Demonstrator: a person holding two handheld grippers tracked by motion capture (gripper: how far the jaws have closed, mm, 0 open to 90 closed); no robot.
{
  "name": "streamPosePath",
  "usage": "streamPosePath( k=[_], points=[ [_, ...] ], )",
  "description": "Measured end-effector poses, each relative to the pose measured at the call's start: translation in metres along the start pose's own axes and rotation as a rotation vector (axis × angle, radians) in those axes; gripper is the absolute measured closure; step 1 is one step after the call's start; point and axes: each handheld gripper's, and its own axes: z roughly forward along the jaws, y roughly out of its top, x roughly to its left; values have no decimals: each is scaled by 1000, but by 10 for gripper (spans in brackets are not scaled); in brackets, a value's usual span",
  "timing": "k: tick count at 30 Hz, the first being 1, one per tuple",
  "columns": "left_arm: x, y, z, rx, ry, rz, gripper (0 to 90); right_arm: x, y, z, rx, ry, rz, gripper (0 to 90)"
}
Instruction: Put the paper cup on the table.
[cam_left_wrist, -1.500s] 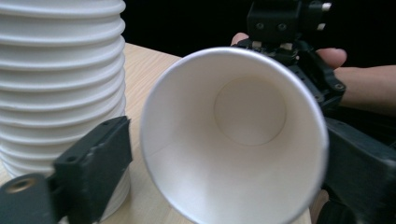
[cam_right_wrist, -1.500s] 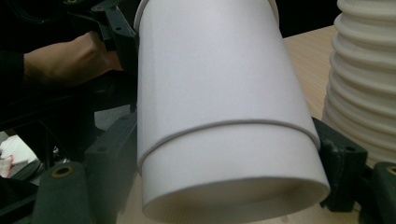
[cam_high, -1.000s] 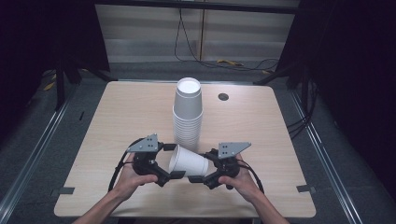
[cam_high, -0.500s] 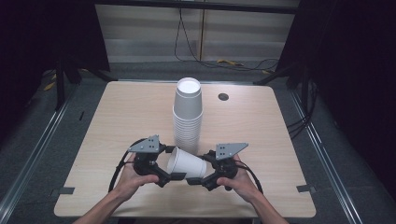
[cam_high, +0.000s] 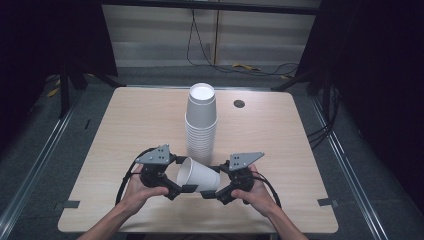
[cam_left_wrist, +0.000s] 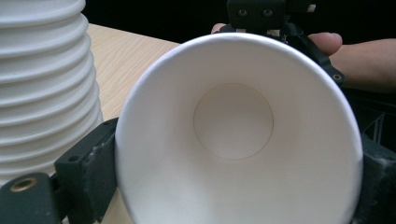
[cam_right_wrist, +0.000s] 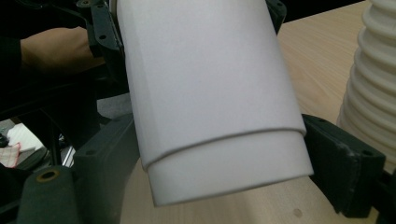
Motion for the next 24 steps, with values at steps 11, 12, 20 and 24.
streamPosePath(
  k=[11,12,20,24],
  points=[
    [0,0,-5,23,48,0,87,1,3,-2,18,-68,-30,137],
    [0,0,-7,23,54,-3,87,2,3,-2,17,-73,-33,137],
    [2,0,-18,22,87,0,87,3,4,-8,18,-110,-38,136],
    [2,2,-24,35,103,11,88,4,2,-15,14,-136,-40,136]
  ],
)
